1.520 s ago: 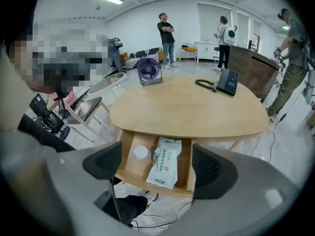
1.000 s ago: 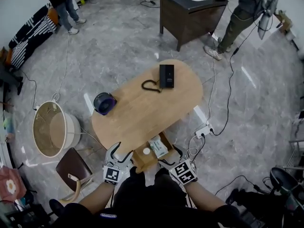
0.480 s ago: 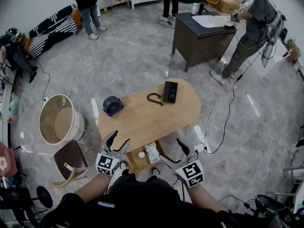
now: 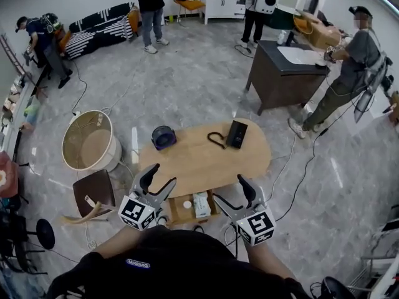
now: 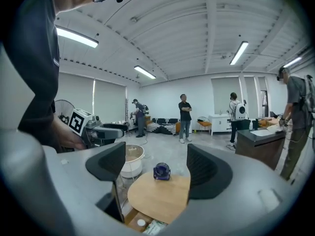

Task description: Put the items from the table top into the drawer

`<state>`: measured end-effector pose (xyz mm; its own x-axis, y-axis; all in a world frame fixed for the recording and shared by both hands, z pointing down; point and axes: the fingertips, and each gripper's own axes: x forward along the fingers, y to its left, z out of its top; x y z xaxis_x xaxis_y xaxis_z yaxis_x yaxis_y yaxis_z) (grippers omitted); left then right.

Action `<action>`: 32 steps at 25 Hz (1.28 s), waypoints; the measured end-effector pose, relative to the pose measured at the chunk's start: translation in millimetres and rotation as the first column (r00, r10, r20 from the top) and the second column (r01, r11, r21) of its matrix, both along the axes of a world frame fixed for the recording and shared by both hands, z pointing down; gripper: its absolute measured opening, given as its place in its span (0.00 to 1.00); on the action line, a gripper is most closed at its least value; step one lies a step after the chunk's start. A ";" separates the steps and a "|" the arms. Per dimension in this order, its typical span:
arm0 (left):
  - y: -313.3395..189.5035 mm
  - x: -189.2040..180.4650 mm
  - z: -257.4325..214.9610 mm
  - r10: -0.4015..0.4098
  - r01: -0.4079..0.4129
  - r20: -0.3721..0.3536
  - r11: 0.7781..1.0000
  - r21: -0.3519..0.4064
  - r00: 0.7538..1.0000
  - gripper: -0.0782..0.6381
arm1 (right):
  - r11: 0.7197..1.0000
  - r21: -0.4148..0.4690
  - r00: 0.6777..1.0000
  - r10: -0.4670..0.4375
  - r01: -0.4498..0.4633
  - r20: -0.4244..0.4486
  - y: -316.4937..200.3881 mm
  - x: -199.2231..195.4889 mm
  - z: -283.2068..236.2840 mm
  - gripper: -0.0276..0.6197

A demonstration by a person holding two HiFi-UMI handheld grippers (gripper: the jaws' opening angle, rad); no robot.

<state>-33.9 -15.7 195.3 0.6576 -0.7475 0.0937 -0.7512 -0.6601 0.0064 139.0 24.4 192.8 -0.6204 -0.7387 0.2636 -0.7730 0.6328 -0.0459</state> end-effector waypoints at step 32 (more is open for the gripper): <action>17.5 -101.2 -119.0 0.270 -0.267 -0.076 0.963 0.042 0.960 0.11 | 0.928 0.367 0.979 -0.131 0.066 0.157 10.6 -173.5 -146.8 0.09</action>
<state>-135.1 1.9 76.4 0.8388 -0.5442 0.0116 -0.5443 -0.8382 0.0355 -34.4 34.9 46.0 -0.7068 -0.6959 -0.1270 -0.7061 0.7047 0.0689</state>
